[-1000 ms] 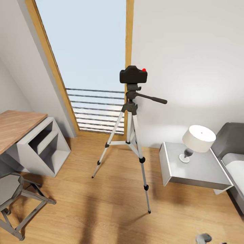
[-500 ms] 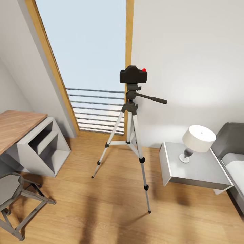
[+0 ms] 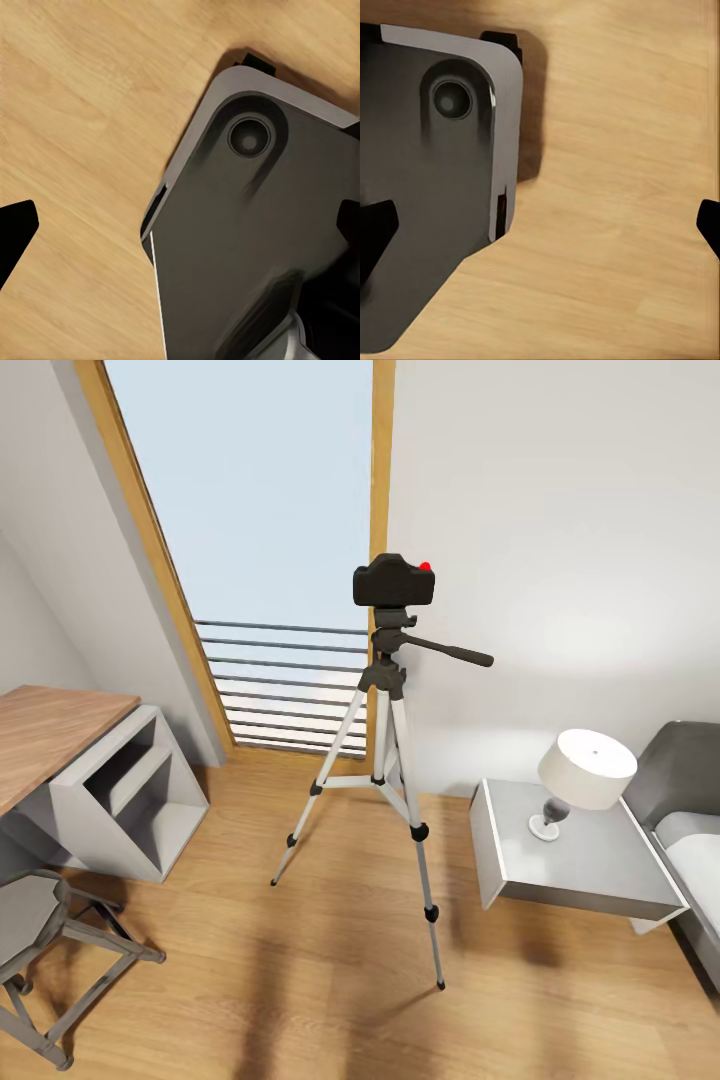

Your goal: Attach the digital camera to the camera tripod in the bedroom.

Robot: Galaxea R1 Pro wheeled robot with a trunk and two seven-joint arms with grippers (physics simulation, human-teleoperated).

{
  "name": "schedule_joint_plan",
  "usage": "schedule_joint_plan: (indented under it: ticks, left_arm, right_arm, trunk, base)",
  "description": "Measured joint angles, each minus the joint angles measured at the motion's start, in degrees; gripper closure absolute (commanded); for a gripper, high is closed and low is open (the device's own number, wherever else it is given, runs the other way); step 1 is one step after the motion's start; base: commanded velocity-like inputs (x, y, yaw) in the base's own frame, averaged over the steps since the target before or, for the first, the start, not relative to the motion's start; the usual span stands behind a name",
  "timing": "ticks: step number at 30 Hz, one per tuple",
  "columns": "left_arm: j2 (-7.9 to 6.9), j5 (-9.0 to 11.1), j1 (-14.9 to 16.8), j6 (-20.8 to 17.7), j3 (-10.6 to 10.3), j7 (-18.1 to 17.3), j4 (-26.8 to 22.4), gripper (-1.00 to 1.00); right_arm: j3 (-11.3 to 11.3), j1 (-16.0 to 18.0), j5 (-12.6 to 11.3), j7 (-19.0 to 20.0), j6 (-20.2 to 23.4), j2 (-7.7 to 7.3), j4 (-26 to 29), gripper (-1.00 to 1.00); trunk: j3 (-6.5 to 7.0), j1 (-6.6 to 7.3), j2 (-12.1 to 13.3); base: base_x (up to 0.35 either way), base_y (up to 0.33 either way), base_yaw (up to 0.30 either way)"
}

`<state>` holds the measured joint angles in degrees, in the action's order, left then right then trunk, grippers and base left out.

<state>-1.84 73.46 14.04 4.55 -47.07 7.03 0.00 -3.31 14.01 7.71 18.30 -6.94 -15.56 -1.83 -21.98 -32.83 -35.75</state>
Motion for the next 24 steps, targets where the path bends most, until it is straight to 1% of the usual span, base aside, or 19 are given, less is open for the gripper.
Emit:
schedule_joint_plan:
  ticks: [6, 7, 9, 10, 14, 16, 17, 19, 20, 24]
  left_arm:
    - [0.07, -0.06, -0.02, 0.05, -0.06, 0.0, 0.0, -1.0]
    - [0.22, -0.09, -0.04, -0.02, -0.07, -0.01, 0.0, -1.0]
    - [0.21, -0.09, -0.03, -0.04, -0.06, -0.02, 0.0, -1.0]
    - [0.19, -0.09, -0.02, -0.06, -0.04, -0.03, 0.0, -1.0]
    - [0.14, -0.09, -0.02, -0.06, -0.04, -0.01, 0.0, -1.0]
    - [0.12, -0.07, -0.01, -0.05, -0.03, -0.01, 0.0, -1.0]
    - [0.1, -0.05, -0.01, -0.02, -0.02, 0.0, 0.0, -1.0]
    - [0.09, -0.03, -0.02, 0.02, -0.03, 0.0, 0.0, -1.0]
    - [0.08, -0.02, -0.04, 0.12, -0.04, 0.0, -0.02, -1.0]
    - [0.09, -0.05, -0.05, 0.41, -0.07, -0.01, -0.06, -1.0]
  right_arm:
    - [0.01, -0.03, -0.09, -0.75, 0.17, 0.19, 0.0, -1.0]
    - [0.01, -0.03, -0.18, -2.3, 0.2, 1.4, 0.0, -1.0]
    - [-0.01, -0.03, -0.23, -3.42, 0.21, 1.99, 0.0, -1.0]
    - [-0.01, -0.03, -0.25, -4.75, 0.2, 2.43, 0.0, -1.0]
    - [-0.05, -0.12, -0.73, -7.93, 0.15, 3.1, 0.0, -1.0]
    - [-0.05, -0.29, -1.68, -8.7, 0.12, 3.26, 0.0, -1.0]
    - [-0.04, -0.57, -3.01, -9.21, 0.08, 3.39, 0.0, -1.0]
    - [-0.04, -0.79, -4.53, -9.6, 0.03, 3.48, 0.0, -1.0]
    - [-0.05, -0.92, -5.81, -9.89, -0.02, 3.53, 0.0, -1.0]
    - [-0.05, -1.08, -7.71, -10.25, -0.08, 3.63, 0.0, -1.0]
  trunk:
    - [0.0, 0.0, 0.0]
    - [0.0, 0.0, 0.0]
    - [0.0, 0.0, 0.0]
    - [0.02, 0.0, 0.0]
    - [0.2, 0.0, 0.0]
    - [0.34, 0.0, 0.0]
    - [0.42, 0.0, 0.0]
    - [0.58, 0.0, 0.0]
    - [0.67, 0.0, 0.0]
    - [1.01, 0.0, 0.0]
  base:
    - [0.0, 0.0, 0.0]
    - [0.0, 0.0, 0.0]
    - [0.0, 0.0, 0.0]
    - [0.0, 0.0, 0.0]
    - [0.0, 0.0, 0.0]
    - [0.0, 0.0, 0.0]
    - [0.0, 0.0, 0.0]
    - [0.0, 0.0, 0.0]
    - [0.0, 0.0, 0.0]
    - [0.0, 0.0, 0.0]
